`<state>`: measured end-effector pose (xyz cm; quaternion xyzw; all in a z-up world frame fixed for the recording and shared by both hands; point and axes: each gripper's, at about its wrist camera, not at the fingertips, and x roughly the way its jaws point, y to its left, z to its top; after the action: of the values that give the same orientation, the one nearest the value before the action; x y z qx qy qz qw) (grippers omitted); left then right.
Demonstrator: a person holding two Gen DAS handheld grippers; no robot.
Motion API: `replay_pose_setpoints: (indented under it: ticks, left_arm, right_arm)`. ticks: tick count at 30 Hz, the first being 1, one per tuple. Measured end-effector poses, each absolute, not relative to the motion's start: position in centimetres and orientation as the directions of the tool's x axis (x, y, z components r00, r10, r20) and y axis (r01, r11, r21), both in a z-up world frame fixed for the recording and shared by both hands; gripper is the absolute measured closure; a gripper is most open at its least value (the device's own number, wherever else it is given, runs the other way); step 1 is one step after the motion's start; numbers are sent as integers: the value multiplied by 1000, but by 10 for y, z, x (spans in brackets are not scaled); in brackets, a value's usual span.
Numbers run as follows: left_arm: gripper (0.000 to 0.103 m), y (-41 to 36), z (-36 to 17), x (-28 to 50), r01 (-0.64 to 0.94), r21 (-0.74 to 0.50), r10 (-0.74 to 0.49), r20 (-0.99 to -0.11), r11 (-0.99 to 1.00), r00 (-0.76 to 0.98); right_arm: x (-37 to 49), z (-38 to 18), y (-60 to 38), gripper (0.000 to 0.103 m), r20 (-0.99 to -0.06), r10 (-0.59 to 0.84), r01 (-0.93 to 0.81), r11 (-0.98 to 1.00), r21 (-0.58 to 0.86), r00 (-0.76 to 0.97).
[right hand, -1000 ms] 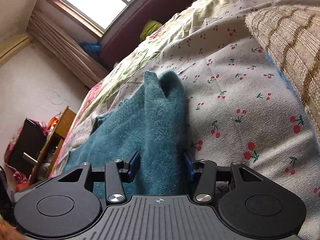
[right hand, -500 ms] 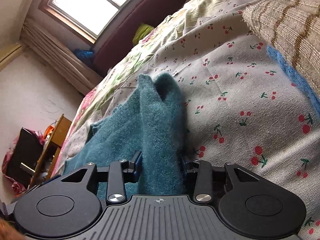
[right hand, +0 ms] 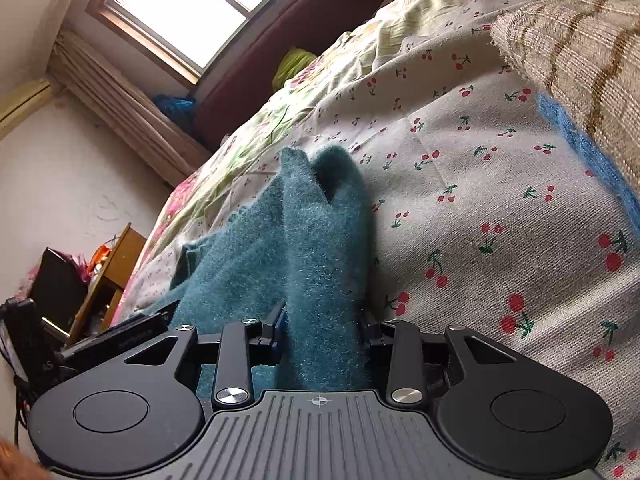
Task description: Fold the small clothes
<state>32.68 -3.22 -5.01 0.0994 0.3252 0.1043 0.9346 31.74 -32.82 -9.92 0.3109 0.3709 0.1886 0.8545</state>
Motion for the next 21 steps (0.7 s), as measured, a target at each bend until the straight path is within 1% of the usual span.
replay_pose_setpoints:
  ticks: [4, 8, 13, 16, 21]
  left_arm:
    - [21, -29, -48, 308, -119, 231, 238, -603, 966, 761]
    - [21, -28, -49, 280, -97, 239, 227, -610, 966, 759]
    - [21, -23, -42, 252, -101, 193, 201, -624, 976, 755]
    - [21, -21, -35, 240, -78, 175, 172, -631, 982, 757]
    - [21, -19, -44, 220, -10, 209, 150, -668, 978, 729]
  right_arm:
    - [318, -99, -328, 69, -517, 553, -93, 736, 670, 654]
    - [318, -100, -328, 69, -518, 553, -93, 737, 669, 653]
    - [317, -100, -329, 70, -518, 550, -93, 739, 667, 655]
    - [317, -101, -329, 70, -518, 548, -89, 739, 668, 657]
    - [317, -101, -328, 70, -518, 547, -89, 739, 668, 658]
